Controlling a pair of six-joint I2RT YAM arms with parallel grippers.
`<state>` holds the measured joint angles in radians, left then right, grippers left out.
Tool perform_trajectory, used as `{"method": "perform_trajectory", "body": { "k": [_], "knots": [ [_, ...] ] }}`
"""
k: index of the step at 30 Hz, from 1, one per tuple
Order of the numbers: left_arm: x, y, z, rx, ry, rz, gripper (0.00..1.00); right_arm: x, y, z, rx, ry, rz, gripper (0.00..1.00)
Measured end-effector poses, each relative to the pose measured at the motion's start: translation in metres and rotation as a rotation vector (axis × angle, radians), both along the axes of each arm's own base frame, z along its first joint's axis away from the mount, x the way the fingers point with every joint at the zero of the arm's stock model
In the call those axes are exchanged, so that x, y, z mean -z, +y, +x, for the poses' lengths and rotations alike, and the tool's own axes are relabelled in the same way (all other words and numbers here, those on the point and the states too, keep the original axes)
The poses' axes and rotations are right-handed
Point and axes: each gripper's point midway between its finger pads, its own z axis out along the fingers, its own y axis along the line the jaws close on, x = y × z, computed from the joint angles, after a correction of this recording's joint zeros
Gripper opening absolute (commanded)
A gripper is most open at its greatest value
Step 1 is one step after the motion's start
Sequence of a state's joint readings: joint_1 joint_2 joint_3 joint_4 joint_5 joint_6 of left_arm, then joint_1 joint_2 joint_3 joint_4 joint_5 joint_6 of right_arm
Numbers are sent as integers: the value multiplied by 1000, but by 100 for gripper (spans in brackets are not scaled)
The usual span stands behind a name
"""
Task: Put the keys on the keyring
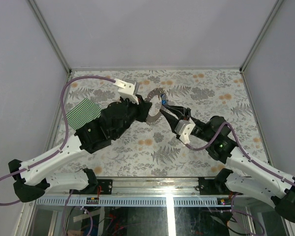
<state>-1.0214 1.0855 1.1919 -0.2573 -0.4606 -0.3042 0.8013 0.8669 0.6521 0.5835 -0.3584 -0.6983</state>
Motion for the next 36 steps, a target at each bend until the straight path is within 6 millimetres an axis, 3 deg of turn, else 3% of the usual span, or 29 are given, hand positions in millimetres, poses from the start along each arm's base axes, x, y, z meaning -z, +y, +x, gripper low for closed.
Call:
{"method": "perform_trajectory", "body": {
  "k": [4,13,28,36],
  "knots": [
    [4,-2,-1,-6,34,-13,0,-3,7,5,4,-45,-8,29],
    [13,-4,-1,-7,64,-3,0,-30,18,7,-4,-130,28,27],
    [6,-5,-2,5,61,-20,0,-19,34,11,-5,-159,-24,29],
    [7,-7,-4,14,65,-21,0,-20,31,17,36,-164,-23,29]
  ]
}}
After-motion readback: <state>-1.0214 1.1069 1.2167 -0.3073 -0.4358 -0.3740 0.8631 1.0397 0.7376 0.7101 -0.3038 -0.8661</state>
